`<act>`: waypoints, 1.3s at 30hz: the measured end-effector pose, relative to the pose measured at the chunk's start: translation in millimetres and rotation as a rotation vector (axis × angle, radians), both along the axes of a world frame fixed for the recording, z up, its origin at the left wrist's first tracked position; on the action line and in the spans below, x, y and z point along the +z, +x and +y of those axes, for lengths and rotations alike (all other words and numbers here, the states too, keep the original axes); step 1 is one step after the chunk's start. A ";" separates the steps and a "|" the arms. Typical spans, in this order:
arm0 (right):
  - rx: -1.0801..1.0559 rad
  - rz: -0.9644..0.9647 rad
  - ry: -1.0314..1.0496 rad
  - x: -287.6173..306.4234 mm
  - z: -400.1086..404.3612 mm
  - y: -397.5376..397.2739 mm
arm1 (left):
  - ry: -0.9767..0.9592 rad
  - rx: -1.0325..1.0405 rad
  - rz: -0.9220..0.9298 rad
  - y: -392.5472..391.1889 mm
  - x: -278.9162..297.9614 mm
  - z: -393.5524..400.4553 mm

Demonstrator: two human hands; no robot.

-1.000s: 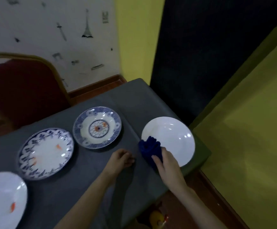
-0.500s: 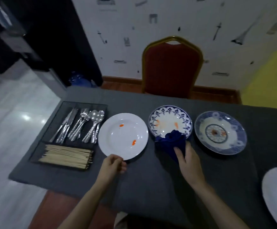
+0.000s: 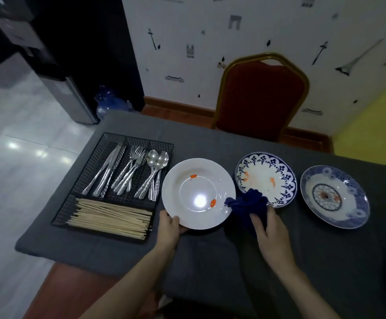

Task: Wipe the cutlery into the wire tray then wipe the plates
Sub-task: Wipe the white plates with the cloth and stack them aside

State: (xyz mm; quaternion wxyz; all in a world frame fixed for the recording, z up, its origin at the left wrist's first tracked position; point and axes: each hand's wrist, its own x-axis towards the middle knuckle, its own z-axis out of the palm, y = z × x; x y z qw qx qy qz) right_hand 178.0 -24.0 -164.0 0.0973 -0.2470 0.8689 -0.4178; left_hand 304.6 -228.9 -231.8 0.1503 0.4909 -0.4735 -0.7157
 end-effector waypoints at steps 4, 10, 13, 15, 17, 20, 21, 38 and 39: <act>-0.057 0.042 0.011 5.9 5.2 13.9 | -0.020 -0.104 0.002 12.0 2.4 -8.6; -0.214 0.125 0.046 14.2 24.7 34.8 | -0.187 -0.536 -0.119 47.6 -4.2 -6.2; -0.292 0.210 0.139 14.5 42.8 42.5 | -0.309 -0.792 -0.125 44.2 -11.4 -7.7; -0.317 0.301 0.268 12.4 56.0 48.1 | -0.333 -0.881 -0.143 34.8 -11.9 -2.7; -0.274 0.421 0.446 6.6 66.7 54.7 | -0.322 -0.914 -0.142 25.0 -10.9 4.1; -0.135 0.463 0.721 -12.7 74.0 67.3 | -0.280 -0.922 -0.149 14.7 -7.4 7.6; -0.092 0.436 0.782 -21.2 73.7 71.7 | -0.262 -0.917 -0.155 13.1 -7.6 6.6; 0.331 0.284 0.740 -57.3 26.9 113.2 | -0.084 -1.033 -0.258 6.2 6.2 7.3; 0.336 0.301 0.737 -61.1 21.7 112.1 | -0.081 -1.028 -0.258 6.7 6.6 7.4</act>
